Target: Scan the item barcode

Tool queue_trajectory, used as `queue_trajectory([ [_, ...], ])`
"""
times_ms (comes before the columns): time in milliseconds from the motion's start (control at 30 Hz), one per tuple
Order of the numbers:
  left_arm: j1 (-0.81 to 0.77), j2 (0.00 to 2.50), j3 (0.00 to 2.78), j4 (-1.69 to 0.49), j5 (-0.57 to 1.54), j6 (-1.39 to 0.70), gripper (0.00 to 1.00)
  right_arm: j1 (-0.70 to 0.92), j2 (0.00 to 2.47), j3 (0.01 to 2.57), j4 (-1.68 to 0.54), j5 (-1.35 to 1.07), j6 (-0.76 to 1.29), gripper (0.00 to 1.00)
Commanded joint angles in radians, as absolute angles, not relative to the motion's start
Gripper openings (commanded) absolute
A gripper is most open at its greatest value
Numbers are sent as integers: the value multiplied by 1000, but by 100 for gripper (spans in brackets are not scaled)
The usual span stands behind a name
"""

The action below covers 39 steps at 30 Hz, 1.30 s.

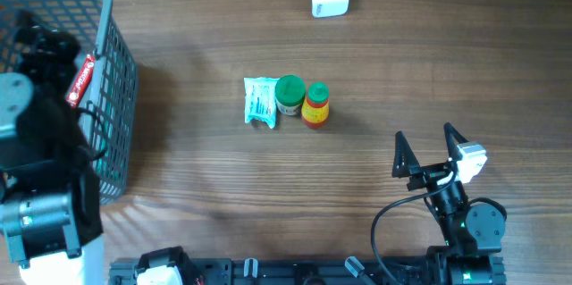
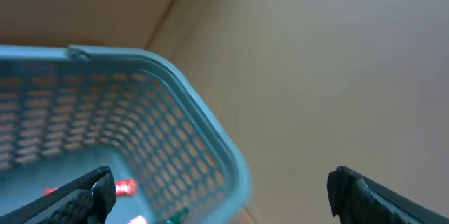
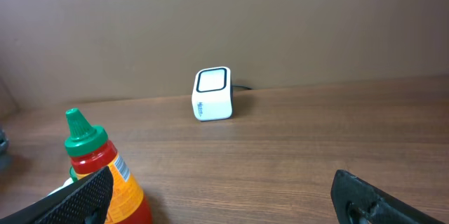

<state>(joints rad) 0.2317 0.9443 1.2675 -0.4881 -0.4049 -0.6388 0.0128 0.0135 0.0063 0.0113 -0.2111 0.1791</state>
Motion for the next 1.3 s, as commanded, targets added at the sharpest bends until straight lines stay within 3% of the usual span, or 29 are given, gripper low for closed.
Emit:
queue_trajectory([
  [0, 418, 984, 1283, -482, -216, -579, 100, 19, 7, 6, 15, -198, 185, 100],
  [133, 604, 1089, 1321, -515, -28, -576, 100, 19, 7, 5, 15, -198, 185, 100],
  [233, 656, 1210, 1367, -590, -1, -602, 99, 19, 7, 6, 15, -198, 186, 100],
  [267, 658, 1255, 1369, -616, -5, -670, 97, 19, 7, 5, 15, -198, 186, 100],
  [367, 657, 1353, 1369, -656, -9, -844, 77, 19, 7, 5, 15, -198, 186, 100],
  [533, 656, 1520, 1369, -694, -16, -1116, 78, 20, 7, 6, 15, -198, 185, 100],
  [933, 575, 1787, 1369, -655, -141, -1503, 80, 19, 7, 5, 15, -198, 186, 100],
  [1033, 550, 1840, 1369, -654, -148, -1628, 86, 19, 7, 5, 15, -198, 186, 100],
  [1267, 532, 1929, 1369, -539, -144, -1799, 89, 19, 7, 5, 15, -198, 185, 100],
])
